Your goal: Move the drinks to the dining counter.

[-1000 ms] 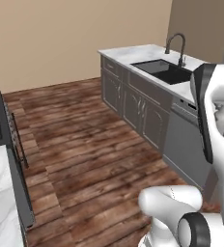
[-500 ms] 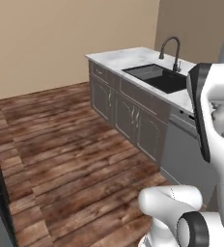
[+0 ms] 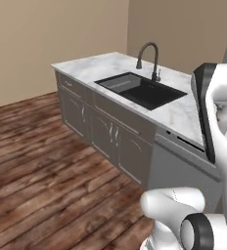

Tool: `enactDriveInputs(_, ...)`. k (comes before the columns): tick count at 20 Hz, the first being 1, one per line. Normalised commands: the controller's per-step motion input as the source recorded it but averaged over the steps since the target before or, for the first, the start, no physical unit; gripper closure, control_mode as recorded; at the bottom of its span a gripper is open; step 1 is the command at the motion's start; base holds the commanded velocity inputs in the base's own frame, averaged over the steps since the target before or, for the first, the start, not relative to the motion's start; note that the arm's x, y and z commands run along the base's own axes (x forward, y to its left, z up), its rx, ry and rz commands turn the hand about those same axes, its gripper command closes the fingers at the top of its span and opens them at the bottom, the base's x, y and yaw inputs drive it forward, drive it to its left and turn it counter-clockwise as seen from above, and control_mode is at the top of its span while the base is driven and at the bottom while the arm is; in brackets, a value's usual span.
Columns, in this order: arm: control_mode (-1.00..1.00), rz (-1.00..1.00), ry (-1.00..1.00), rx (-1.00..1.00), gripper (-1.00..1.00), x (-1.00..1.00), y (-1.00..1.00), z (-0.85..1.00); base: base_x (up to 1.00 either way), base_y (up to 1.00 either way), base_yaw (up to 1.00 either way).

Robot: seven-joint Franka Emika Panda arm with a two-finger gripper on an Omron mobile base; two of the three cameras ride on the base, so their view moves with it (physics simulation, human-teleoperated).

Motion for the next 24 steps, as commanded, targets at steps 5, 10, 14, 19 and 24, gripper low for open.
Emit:
enactDriveInputs(5, 1.0, 0.0, 0.0, 0.0, 1.0, 0.0, 0.0, 0.0, 0.92, -0.23, -0.24)
enactDriveInputs(10, 1.0, 0.0, 0.0, 0.0, 1.0, 0.0, 0.0, 0.0, 0.68, -0.26, -0.19)
enactDriveInputs(14, 1.0, 0.0, 0.0, 0.0, 1.0, 0.0, 0.0, 0.0, 0.34, -0.3, -0.28)
enactDriveInputs(19, 1.0, 0.0, 0.0, 0.0, 1.0, 0.0, 0.0, 0.0, 0.35, -0.2, -0.3)
enactDriveInputs(24, 1.0, 0.0, 0.0, 0.0, 1.0, 0.0, 0.0, 0.0, 0.4, -0.03, -0.31)
